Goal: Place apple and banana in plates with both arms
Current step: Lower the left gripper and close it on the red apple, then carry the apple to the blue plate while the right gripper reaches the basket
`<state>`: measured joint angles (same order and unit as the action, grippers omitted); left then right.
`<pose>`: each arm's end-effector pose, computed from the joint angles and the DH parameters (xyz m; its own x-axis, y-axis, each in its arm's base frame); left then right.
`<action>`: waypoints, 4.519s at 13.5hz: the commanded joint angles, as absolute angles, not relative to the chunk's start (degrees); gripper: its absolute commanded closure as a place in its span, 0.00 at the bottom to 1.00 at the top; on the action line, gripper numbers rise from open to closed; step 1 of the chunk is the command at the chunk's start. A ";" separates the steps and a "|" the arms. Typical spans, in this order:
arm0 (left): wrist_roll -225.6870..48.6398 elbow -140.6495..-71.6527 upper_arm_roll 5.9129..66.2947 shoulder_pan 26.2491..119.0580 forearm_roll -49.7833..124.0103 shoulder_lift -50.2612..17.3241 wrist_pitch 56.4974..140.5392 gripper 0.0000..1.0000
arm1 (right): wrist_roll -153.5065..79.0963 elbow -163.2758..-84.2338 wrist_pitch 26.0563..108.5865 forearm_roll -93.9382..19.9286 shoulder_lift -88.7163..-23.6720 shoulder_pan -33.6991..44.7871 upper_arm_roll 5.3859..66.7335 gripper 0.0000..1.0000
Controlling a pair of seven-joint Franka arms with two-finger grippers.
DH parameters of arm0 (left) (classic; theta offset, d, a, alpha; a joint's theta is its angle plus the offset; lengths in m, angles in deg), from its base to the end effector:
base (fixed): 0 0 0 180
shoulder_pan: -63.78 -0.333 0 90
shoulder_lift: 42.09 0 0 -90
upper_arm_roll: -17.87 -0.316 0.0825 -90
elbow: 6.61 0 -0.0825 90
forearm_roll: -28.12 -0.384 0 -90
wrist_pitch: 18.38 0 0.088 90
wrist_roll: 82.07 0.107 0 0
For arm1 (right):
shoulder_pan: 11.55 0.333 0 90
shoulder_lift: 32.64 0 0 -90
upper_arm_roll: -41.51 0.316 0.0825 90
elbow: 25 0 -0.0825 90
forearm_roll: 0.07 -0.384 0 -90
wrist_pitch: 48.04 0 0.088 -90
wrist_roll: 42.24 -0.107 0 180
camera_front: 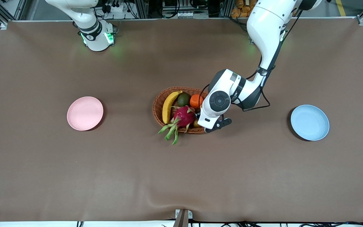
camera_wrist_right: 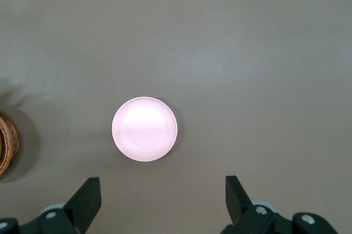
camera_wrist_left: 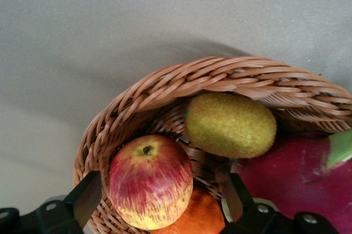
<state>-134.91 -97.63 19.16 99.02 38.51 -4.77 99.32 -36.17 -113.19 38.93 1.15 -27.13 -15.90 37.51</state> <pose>0.5392 -0.4092 0.2403 0.8963 0.3735 -0.2392 0.3705 -0.9269 -0.0592 0.5118 -0.0797 0.6860 0.9965 -0.0407 0.0726 -0.0424 -0.9989 0.0222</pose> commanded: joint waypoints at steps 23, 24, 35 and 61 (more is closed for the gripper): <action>-135.69 -98.29 18.92 99.99 38.58 -3.86 99.75 0.66 | -34.77 -112.36 36.08 -0.42 -33.96 -13.40 38.61 0.00; -135.69 -98.11 18.92 99.90 38.58 -4.21 99.40 0.75 | -34.77 -112.19 35.99 -0.42 -35.09 -12.79 38.61 0.00; -122.72 -92.22 18.39 91.14 37.88 -13.69 82.97 0.90 | -34.94 -111.74 39.75 -6.23 -44.06 -3.14 38.61 0.00; -60.10 -105.31 18.48 53.94 22.76 -11.16 95.96 0.85 | -73.87 -111.21 60.43 -1.74 -65.16 36.43 38.61 0.11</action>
